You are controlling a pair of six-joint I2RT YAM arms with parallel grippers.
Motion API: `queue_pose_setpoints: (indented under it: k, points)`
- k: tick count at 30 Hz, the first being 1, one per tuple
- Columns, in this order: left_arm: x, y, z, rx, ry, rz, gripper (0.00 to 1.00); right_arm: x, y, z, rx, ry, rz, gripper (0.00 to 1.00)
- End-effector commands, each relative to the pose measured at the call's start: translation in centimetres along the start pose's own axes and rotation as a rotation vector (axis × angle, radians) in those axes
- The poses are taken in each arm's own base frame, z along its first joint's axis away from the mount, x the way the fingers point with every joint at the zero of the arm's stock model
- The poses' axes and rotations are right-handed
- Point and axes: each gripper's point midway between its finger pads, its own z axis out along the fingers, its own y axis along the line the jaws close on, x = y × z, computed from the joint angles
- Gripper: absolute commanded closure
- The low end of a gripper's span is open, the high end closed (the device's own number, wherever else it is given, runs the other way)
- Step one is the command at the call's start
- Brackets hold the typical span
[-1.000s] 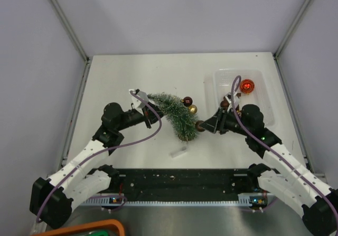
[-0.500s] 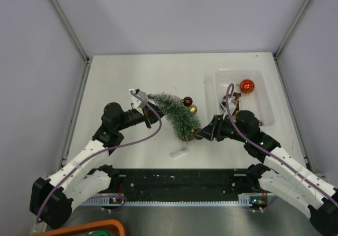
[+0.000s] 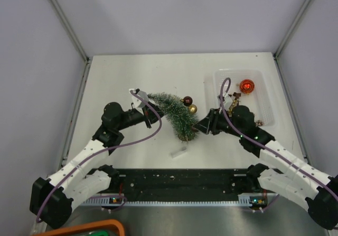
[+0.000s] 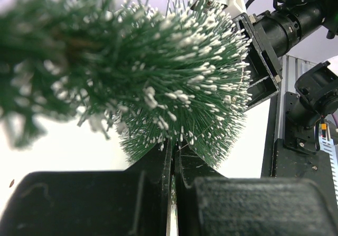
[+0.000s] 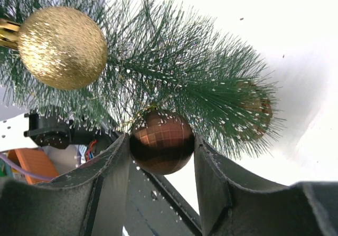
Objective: Decorate the small christmas tree
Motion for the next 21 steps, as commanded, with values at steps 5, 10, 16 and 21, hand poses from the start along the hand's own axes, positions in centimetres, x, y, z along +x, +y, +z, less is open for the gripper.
queue_pose_setpoints:
  k: [5,10,16,21]
  points:
    - [-1.1,-0.6,0.3,0.029,-0.008,-0.005,1.0,-3.3,0.3,-0.8,0.026,-0.184,-0.027,0.84]
    - [-1.0,-0.5,0.3,0.029,-0.007,-0.006,1.0,-0.8,-1.9,-1.4,0.091,-0.136,-0.003,0.84]
    - [-1.0,-0.6,0.3,0.027,-0.005,-0.008,1.0,0.4,-2.7,-1.1,0.097,-0.112,-0.001,0.84]
    - [-1.0,-0.6,0.3,0.028,-0.005,-0.008,1.0,-0.4,-1.6,-0.6,0.053,-0.13,-0.005,0.84]
